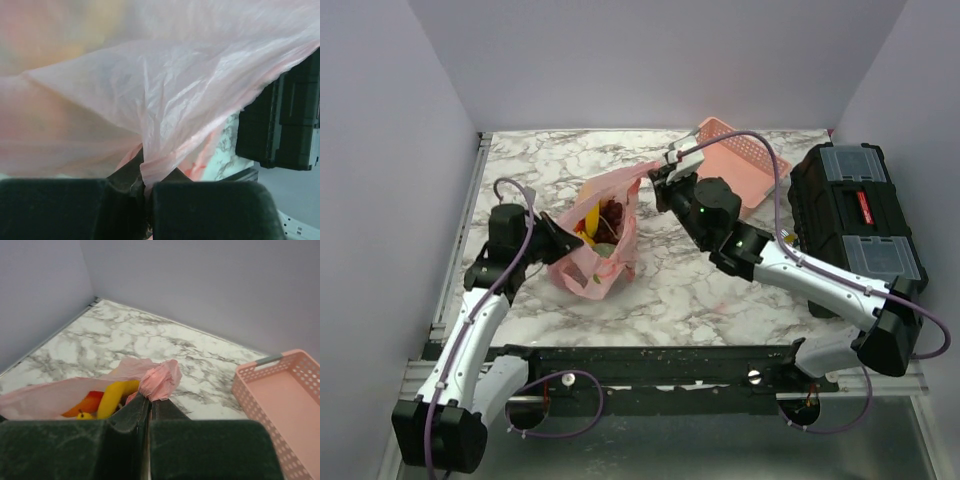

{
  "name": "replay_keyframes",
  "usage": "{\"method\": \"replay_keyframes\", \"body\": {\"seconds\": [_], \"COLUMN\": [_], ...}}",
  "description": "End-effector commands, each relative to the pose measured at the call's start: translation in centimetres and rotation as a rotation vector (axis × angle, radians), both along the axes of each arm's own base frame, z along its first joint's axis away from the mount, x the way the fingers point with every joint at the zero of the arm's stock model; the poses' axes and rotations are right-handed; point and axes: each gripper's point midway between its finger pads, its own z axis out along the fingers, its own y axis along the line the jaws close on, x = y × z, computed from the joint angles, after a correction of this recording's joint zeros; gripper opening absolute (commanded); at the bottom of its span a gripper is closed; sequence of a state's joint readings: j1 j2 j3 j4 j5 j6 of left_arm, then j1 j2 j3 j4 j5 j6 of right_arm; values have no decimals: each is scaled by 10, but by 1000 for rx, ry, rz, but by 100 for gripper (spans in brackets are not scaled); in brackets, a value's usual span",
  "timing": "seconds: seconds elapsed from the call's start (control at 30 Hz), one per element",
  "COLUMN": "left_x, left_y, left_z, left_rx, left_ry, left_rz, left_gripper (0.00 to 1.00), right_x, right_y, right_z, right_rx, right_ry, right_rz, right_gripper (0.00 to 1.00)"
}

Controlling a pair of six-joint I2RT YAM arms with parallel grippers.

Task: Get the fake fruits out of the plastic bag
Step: Adjust the plastic bag at the center of the board.

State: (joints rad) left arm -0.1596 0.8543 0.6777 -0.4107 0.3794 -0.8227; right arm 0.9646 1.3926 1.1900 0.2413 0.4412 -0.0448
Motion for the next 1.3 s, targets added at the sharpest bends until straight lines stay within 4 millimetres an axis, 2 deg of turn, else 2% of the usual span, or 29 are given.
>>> {"method": "replay_keyframes", "body": {"seconds": [0.0, 0.1, 0.17, 0.3, 0.4, 0.5, 0.6, 0.67, 0.73, 0.8, 0.87, 0.93, 1.03, 1.13, 1.27], "left_x": [34, 54, 62, 68, 60, 45, 16, -12, -37, -55, -64, -65, -62, -59, -57], "left_y": [19, 31, 31, 18, 11, 13, 17, 5, -8, -18, -24, -24, -23, -23, -24], "left_z": [76, 127, 148, 175, 178, 143, 83, 58, 40, 33, 37, 40, 41, 39, 35], "left_rx": [82, 153, 173, 119, 80, 93, 130, 65, -30, -117, -159, -160, -143, -130, -142], "left_ry": [-198, -267, -272, -345, -373, -320, -182, -131, -100, -91, -115, -129, -139, -137, -133], "left_rz": [-29, -16, -31, -86, -121, -126, -153, -217, -276, -317, -350, -355, -359, -362, -365], "left_gripper": [0, 0, 0, 0, 0, 0, 0, 0, 0, 1, 5, 6, 6, 6, 6], "right_x": [27, 44, 51, 58, 57, 44, 28, 13, -1, -13, -23, -36, -63, -102, -147], "right_y": [-47, -67, -77, -84, -85, -87, -94, -104, -115, -125, -128, -126, -111, -85, -47], "right_z": [14, 24, 33, 43, 35, 6, -31, -62, -84, -95, -101, -104, -102, -104, -103], "right_rx": [5, 25, 41, 51, 31, 28, 8, -18, -34, -34, -33, -35, -14, 42, 149], "right_ry": [-6, -2, -6, -18, 9, 70, 177, 286, 372, 435, 487, 541, 616, 702, 729], "right_rz": [-138, -180, -190, -199, -197, -167, -152, -166, -187, -213, -205, -168, -22, 215, 497], "right_gripper": [1, 1, 1, 1, 1, 1, 1, 2, 10, 18, 38, 56, 76, 79, 81]}}
